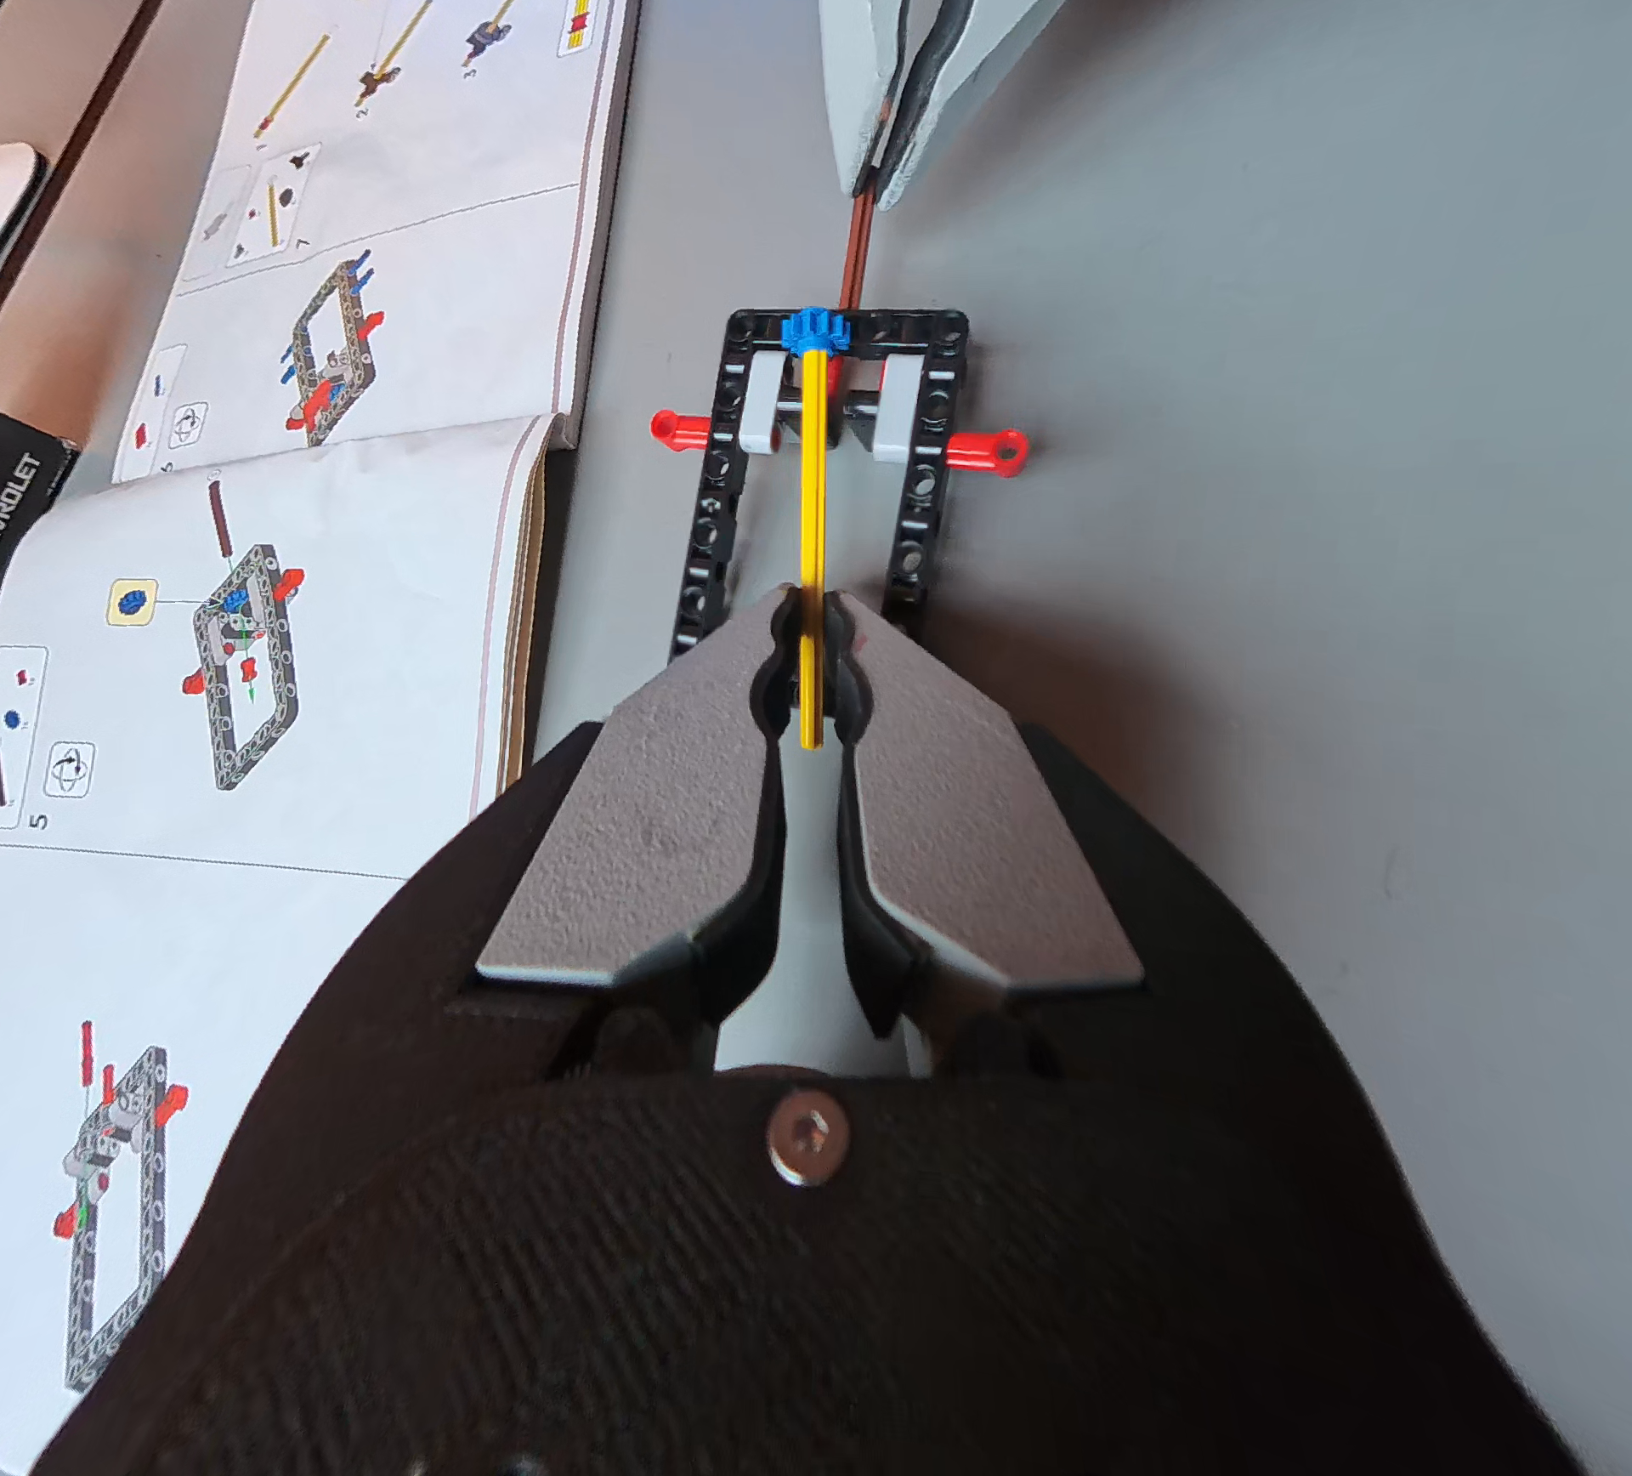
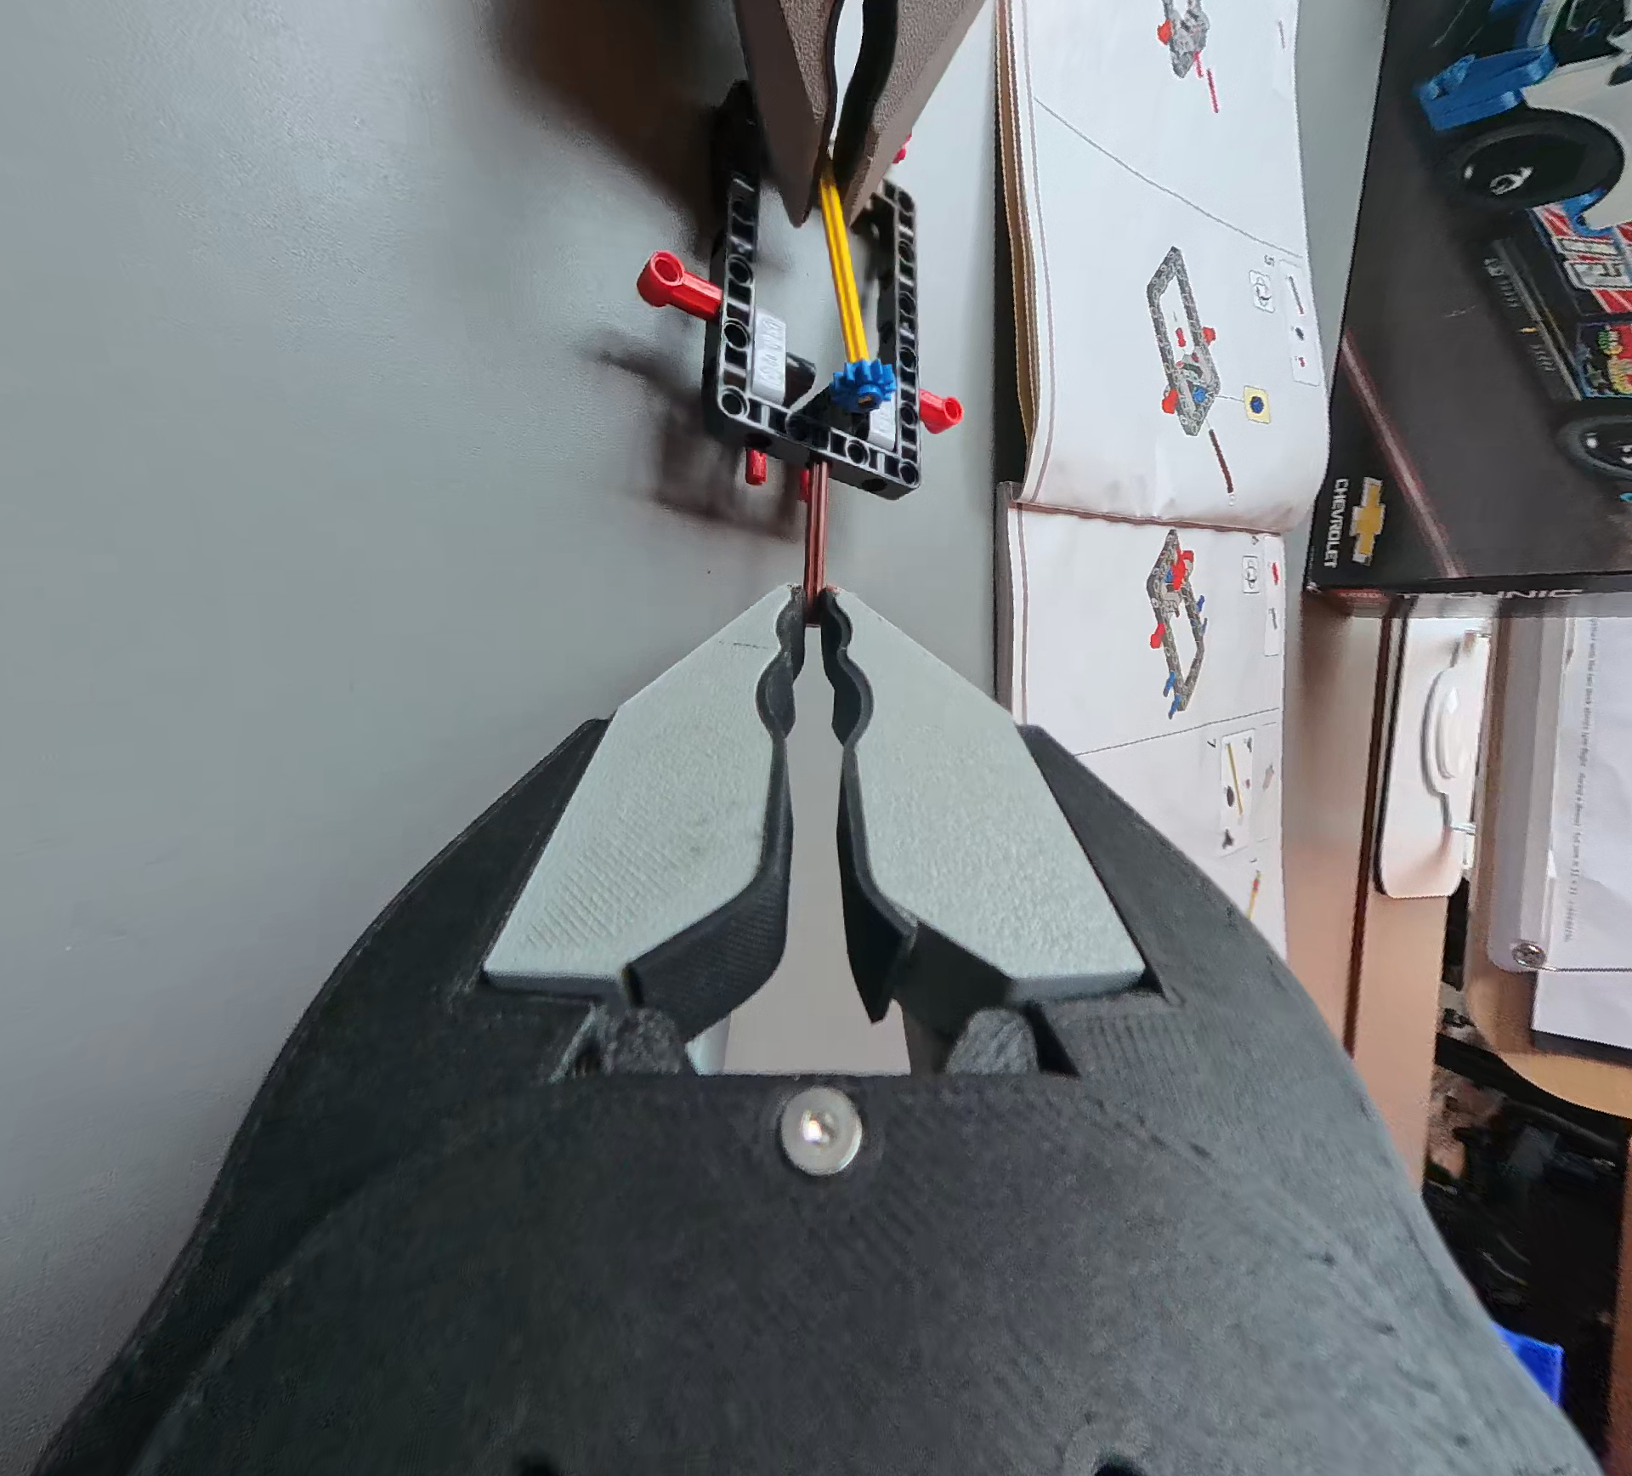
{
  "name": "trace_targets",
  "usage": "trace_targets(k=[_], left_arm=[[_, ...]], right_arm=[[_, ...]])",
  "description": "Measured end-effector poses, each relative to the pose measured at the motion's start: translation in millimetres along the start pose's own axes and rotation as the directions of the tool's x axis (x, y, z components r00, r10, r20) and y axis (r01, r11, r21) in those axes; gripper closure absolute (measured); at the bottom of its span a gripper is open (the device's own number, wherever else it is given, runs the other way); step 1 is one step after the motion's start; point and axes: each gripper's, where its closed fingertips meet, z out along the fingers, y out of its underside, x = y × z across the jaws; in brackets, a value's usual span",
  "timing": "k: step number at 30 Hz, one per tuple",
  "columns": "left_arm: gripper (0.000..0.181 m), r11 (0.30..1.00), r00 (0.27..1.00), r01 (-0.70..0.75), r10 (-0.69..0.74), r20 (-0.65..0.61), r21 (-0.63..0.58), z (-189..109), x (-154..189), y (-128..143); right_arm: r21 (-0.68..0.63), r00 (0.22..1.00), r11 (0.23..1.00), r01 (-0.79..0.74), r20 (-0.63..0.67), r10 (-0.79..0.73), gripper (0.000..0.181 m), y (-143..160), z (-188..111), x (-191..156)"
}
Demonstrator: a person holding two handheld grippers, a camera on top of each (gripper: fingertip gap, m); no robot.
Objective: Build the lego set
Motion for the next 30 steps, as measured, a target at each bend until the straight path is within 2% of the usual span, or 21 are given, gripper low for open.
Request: trace_targets(k=[7,13,16,25,30], left_arm=[[0.179,1.0,1.0,0.018,-0.018,0.005,-0.006,0,-2,1],[0.179,0.994,0.994,0.111,-0.111,0.016,0.009,-18,-15,5],[0.179,0.985,0.984,0.174,-0.174,-0.034,0.009,-26,-12,7],[0.179,1.0,0.99,0.019,-0.02,-0.143,-0.01,-25,21,14],[0.179,0.999,0.98,0.015,-0.009,-0.201,0.028,-25,34,7]], right_arm=[[-0.054,0.994,0.996,-0.068,0.085,0.072,0.181,-1,1,-3],[-0.121,0.99,0.99,-0.078,0.104,0.091,0.181,2,3,-4],[-0.134,0.984,0.985,-0.108,0.125,0.125,0.181,-1,2,-4],[-0.224,0.983,0.969,-0.101,0.128,0.132,0.181,-5,4,-1],[-0.235,0.99,0.969,-0.079,0.091,0.103,0.181,-5,4,1]])
